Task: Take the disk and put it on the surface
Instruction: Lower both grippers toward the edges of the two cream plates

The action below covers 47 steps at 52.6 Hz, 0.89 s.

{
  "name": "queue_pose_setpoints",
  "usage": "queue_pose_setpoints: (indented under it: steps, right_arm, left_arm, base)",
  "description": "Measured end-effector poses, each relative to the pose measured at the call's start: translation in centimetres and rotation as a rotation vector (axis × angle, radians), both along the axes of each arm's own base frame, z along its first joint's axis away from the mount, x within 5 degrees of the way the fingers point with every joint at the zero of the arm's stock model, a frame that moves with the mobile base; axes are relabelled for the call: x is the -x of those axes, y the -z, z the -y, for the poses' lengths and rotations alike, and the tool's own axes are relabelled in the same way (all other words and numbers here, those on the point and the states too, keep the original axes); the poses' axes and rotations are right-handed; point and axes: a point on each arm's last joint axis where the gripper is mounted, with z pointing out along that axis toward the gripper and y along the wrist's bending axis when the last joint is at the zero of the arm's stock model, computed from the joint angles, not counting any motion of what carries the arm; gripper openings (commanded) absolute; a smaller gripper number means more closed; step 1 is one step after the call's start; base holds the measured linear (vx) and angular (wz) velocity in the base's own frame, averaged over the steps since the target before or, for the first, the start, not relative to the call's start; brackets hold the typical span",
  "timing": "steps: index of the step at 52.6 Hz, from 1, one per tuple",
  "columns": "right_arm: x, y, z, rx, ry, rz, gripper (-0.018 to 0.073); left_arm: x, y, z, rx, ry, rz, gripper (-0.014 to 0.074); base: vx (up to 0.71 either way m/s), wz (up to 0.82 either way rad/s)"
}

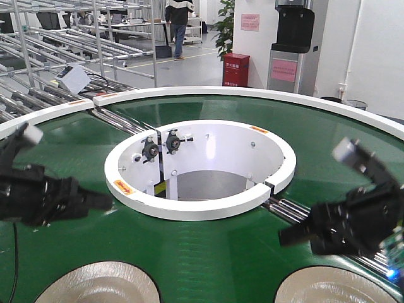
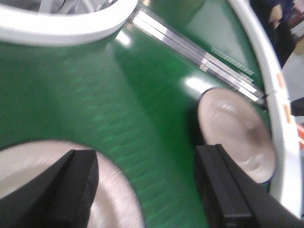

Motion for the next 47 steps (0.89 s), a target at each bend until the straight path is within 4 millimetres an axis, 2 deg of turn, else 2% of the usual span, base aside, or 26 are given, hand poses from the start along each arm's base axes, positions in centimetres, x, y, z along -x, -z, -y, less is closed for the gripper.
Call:
queue_pose_setpoints:
  steps: [5, 14, 20, 24, 37, 47]
  right_arm:
    - [-0.6, 1.1, 2.3, 0.027, 0.049, -0.044, 0.0552]
    - [-0.5, 1.2, 8.5, 0.025, 0.255, -0.056, 0.0545]
    - [-0.1, 1.1, 11.3, -0.002, 0.364, -0.062, 0.0545]
    - [0.0, 1.0, 11.8, -0.012, 0.383, -0.060, 0.0545]
    - [-0.1, 0.9, 11.6, -0.037, 0.381, -0.047, 0.0545]
    - [-0.2, 0.8, 11.6, -0.039, 0.379, -0.033, 0.0545]
  left_arm:
    - [-0.9, 2.1, -2.8, -0.060, -0.055, -0.072, 0.0531]
    - [-1.0, 5.0, -8.1, -0.232, -0.156, -0.192, 0.0531]
    - [-1.2, 7.4, -9.8, -0.332, -0.164, -0.284, 0.0531]
    - [-1.8, 9.0, -10.1, -0.342, -0.155, -0.324, 0.0531]
    - [-3.4, 14.2, -10.0, -0.263, -0.080, -0.417, 0.0531]
    - [-3.8, 15.9, -8.8, -0.159, 0.008, -0.435, 0.0531]
  base:
    - [0.00, 0.00]
    - [0.00, 0.00]
    - [0.00, 0.00]
    - [0.00, 0.00]
    - [0.00, 0.00]
    - [0.00, 0.00]
